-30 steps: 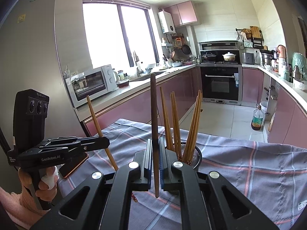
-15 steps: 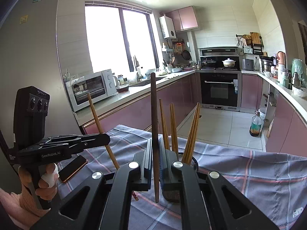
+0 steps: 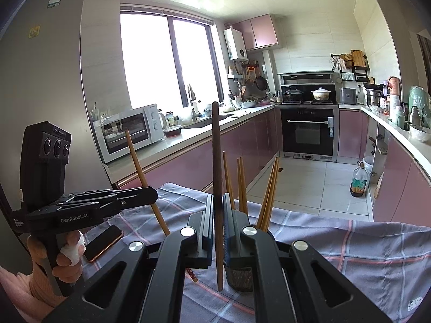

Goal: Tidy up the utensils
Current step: 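Lower the right tool's chopstick into the cup and open while the left tool holds its chopstick there, then move the right tool to the last chopstick while the left tool holds its chopstick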

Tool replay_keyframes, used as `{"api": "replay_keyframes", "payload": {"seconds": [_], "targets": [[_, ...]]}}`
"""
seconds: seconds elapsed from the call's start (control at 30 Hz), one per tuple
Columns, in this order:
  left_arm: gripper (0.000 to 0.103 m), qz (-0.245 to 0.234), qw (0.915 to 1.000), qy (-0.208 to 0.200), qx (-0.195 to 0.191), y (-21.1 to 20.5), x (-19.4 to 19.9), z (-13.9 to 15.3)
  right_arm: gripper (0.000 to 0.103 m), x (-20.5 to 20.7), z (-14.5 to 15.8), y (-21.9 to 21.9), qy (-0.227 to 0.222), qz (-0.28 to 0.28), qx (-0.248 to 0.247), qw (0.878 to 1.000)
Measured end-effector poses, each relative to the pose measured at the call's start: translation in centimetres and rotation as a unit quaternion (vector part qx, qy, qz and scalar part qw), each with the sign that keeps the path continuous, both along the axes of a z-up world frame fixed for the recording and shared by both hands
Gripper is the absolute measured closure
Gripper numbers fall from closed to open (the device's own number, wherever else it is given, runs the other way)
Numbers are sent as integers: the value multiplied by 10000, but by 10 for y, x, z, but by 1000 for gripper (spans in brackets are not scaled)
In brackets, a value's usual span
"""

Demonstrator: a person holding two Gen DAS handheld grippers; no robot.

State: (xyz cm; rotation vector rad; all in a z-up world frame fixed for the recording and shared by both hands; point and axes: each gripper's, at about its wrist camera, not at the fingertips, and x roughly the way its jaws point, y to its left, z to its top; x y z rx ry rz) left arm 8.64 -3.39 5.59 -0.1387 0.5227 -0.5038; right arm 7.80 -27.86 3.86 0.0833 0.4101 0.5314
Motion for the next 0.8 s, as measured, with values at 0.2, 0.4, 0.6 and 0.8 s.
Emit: {"api": "replay_keyframes", "payload": {"seconds": [0.2, 0.4, 0.6, 0.8], "targets": [[96, 1, 9999, -113, 4, -3, -1, 6, 101, 0, 6, -2, -86, -38, 54, 9999], [96, -28, 9999, -131, 47, -5, -1, 3, 101, 2, 5, -2, -63, -40, 64, 10000], [96, 1, 10000, -6, 72, -6, 3, -1, 101, 11, -16, -2, 290, -46, -8, 9996], [96, 20, 9999, 117, 58, -3, 5, -6, 99, 19, -51, -21, 879, -396, -113, 9953]]}}
